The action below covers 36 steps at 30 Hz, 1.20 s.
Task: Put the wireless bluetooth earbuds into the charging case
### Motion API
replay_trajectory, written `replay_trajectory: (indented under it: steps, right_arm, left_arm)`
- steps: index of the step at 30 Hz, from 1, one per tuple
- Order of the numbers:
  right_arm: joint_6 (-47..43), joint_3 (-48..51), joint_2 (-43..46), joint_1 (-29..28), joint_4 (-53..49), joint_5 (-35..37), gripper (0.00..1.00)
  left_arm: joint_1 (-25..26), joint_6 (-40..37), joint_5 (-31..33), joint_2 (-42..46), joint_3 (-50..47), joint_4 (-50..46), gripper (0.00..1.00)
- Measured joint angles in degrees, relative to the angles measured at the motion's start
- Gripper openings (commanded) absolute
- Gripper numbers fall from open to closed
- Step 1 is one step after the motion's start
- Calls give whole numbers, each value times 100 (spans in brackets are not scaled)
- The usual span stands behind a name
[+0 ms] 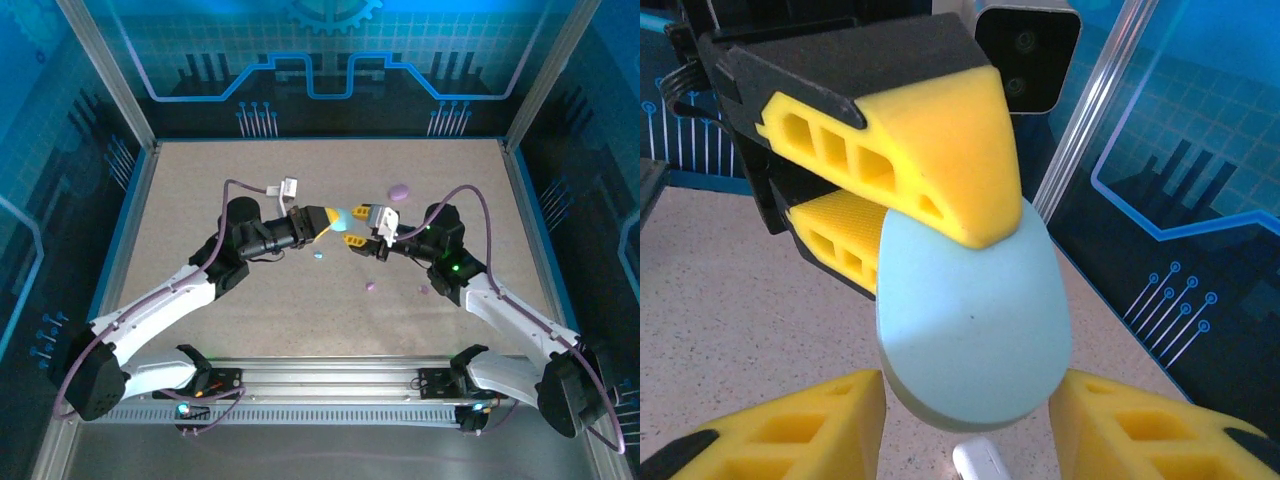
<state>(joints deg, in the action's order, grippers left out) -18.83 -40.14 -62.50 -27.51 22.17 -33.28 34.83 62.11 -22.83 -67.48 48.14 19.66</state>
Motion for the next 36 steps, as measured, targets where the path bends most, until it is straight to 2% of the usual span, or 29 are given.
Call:
replay_trajectory:
  steps: [8,17,19,24,26,29,36]
  right_arm:
    - [219,-87,-26,22,90,-184,51]
    - [389,-188,-138,59,103,-319,40]
    - [411,-199,-149,66,98,-330,38]
    - [433,-348,-177,114,-142,-505,36]
    - [452,-474,-199,138,-286,-656,36]
    - [518,-741,-258,160,-636,-999,36]
    - [608,-1572,-584,282,-1773,-1886,36]
  left_arm:
    - [0,17,0,4,0,0,10]
    - [-15,15,4,4,0,24,12]
    - [-24,15,2,7,-11,46,15]
    - [-22,-94,-4,37,-42,109,36]
    - [-22,-330,-24,70,-44,127,46]
    - [-22,-973,-153,144,-46,149,53]
    - [-22,-3368,-706,461,-223,195,58]
